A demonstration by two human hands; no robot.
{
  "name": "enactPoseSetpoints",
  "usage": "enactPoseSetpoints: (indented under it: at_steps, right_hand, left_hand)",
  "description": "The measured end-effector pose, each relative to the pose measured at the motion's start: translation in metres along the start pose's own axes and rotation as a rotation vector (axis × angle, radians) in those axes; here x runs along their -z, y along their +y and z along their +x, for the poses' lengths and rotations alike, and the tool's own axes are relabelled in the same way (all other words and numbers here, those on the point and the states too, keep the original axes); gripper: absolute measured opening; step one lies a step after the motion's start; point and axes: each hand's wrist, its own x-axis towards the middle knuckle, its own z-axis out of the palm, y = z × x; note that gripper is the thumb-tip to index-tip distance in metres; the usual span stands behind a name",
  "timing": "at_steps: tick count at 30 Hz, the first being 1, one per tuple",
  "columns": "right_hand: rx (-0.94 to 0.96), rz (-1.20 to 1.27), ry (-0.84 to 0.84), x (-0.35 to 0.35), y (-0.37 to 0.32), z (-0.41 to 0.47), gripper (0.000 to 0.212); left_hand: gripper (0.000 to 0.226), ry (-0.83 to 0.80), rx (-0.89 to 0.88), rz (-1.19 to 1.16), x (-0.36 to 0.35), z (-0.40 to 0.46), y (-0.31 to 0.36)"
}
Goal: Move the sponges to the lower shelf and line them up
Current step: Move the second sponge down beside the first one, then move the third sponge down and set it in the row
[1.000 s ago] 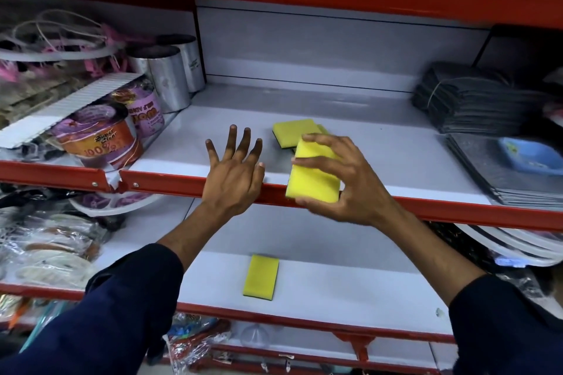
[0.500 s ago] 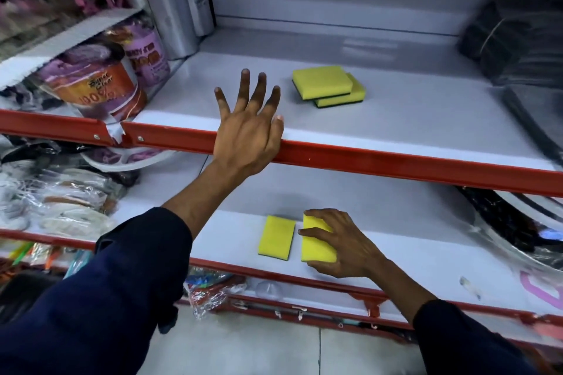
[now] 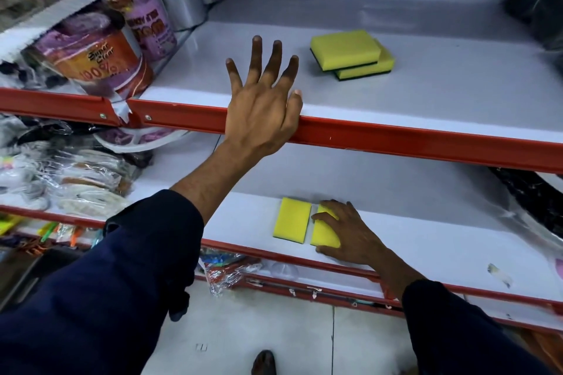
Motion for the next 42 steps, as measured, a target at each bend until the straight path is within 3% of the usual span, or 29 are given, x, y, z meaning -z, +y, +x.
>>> enactPoseSetpoints:
  at_steps: [10,13,23,26,29,33,38,42]
  right_hand:
    - [0.466,-0.01,0.429,0.121,-0.06,-0.006,0.058]
    - [0.495,-0.081,0.594,0.171,-0.078,-0.005,0.058]
    - [0.041,-0.173,0.735,0.283,-0.068,0.031,0.06]
    - [-0.268,-0.122,0.644,0.3,-0.059,0.049,0.066]
    - [-0.453,-0.008,0.513,0.312,-0.058,0.075,0.076]
    - [-0.549,-0.028,0.328,0.317,-0.066,0.11,0.092]
    - [-0.627,-0.072,0.22,0.31,-0.066,0.14,0.095]
    - [-0.61,-0.087,0.258,0.307,-0.062,0.143,0.087]
  left_hand:
    - [0.062,-0.009,-0.017,0.017,0.005,-0.003,0.001]
    - [0.062,-0.014,-0.019,0.022,0.007,-0.005,0.002]
    - [0.063,-0.045,-0.004,0.015,0.013,-0.006,0.006]
    - [0.066,-0.051,0.003,0.008,0.015,-0.006,0.008]
    - [0.068,-0.062,0.01,-0.002,0.016,-0.006,0.008]
    - [0.069,-0.069,0.014,-0.017,0.015,-0.005,0.007]
    - [0.067,-0.095,0.009,-0.012,0.014,-0.003,0.005]
    - [0.064,-0.111,0.001,0.007,0.014,-0.003,0.003]
